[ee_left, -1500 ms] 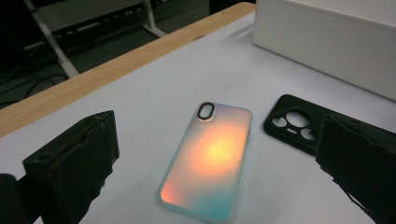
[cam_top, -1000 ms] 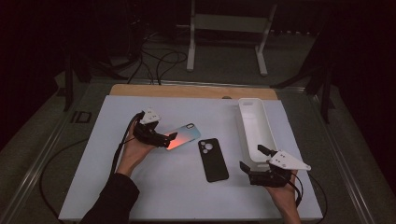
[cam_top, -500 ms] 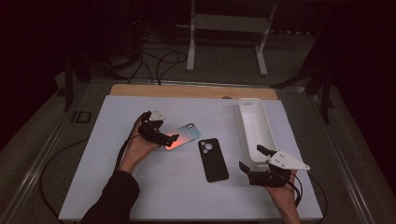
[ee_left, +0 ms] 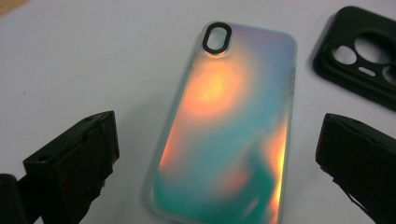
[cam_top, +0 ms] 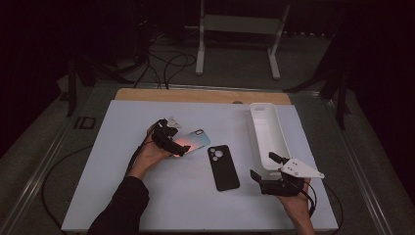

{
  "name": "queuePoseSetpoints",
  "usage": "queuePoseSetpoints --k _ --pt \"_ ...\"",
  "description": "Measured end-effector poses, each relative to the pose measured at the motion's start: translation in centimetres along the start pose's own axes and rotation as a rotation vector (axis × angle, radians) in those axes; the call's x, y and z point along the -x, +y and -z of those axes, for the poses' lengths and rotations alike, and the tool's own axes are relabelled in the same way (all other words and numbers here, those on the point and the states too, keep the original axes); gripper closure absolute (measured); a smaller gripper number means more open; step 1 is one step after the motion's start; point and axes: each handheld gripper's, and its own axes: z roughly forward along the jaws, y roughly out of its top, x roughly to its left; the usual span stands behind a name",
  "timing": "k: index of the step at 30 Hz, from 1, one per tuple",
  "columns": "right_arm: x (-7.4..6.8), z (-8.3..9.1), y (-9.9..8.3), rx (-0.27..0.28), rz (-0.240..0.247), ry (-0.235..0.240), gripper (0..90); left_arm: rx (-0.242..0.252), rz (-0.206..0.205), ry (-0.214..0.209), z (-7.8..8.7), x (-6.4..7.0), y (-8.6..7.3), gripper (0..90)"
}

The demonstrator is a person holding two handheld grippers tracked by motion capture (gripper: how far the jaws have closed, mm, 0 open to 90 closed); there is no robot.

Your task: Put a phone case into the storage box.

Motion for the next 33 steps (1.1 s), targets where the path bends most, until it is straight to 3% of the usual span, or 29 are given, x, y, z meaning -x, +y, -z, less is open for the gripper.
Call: queuePoseSetpoints --k 17,26,33 --pt "0.0 -0.1 -0.1 -0.004 0.0 0.002 9.1 -0.096 -0.009 -0.046 -1.6 0.1 -0.1 5.6" --pt "0.0 -0.1 -0.1 -0.008 -0.001 0.002 9.1 -0.149 -0.031 -0.028 -2.2 0.3 -0.3 9.9" --pt "0.0 -0.2 -0.2 -0.01 0.0 0.002 9.1 -0.171 -0.026 -0.025 -2.2 0.3 -0.1 11.2"
